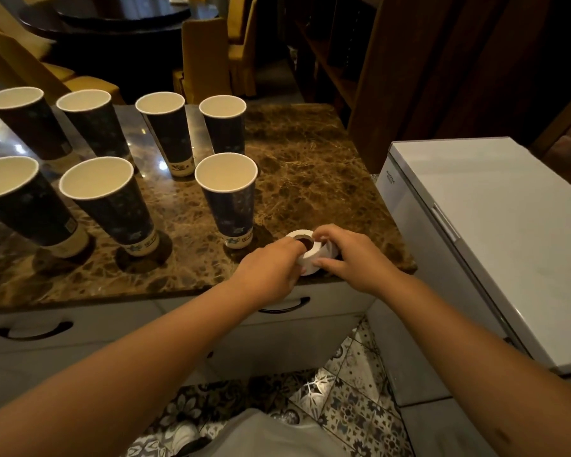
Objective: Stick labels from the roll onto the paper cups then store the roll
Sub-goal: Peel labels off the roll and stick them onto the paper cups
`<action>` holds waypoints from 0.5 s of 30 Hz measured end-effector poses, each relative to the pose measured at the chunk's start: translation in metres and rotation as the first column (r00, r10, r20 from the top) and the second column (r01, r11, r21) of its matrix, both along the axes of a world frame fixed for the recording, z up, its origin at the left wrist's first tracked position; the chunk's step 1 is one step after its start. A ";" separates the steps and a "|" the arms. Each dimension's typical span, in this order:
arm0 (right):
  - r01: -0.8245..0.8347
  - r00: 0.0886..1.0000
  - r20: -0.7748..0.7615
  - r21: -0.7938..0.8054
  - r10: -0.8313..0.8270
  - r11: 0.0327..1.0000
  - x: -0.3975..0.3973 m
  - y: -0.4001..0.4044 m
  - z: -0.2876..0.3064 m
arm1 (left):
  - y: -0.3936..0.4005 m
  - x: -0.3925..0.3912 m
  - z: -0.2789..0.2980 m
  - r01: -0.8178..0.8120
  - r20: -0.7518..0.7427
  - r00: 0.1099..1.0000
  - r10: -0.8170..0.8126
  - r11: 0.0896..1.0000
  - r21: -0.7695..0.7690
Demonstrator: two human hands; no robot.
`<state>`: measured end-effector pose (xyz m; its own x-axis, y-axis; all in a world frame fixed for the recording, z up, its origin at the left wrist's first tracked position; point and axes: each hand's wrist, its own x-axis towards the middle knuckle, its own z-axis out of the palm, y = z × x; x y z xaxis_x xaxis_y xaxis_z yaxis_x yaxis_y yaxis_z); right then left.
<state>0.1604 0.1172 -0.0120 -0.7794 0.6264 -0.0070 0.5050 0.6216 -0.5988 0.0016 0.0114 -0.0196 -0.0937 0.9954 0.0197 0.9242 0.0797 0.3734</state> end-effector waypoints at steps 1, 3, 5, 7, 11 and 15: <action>0.030 0.999 -0.044 -0.035 -0.031 0.999 0.002 -0.005 0.004 | -0.005 0.000 0.004 -0.013 0.089 0.996 0.012 1.000 0.004; 0.083 0.986 -0.135 -0.112 -0.098 0.990 0.005 -0.016 0.013 | -0.016 0.000 0.013 -0.037 0.281 0.959 0.030 0.999 0.017; 0.120 0.960 -0.224 -0.202 -0.166 0.972 0.008 -0.030 0.023 | -0.029 0.000 0.023 -0.059 0.453 0.890 0.044 0.998 0.018; 0.115 0.919 -0.326 -0.319 -0.222 0.941 0.010 -0.044 0.035 | -0.044 -0.001 0.033 -0.071 0.583 0.811 0.040 0.997 0.030; 0.023 0.829 -0.467 -0.522 -0.308 0.853 0.007 -0.076 0.057 | -0.076 -0.004 0.050 -0.108 0.761 0.648 0.014 0.991 0.074; -0.040 0.800 -0.507 -0.579 -0.322 0.814 -0.004 -0.105 0.065 | -0.109 -0.011 0.056 -0.108 0.836 0.549 0.018 0.993 0.049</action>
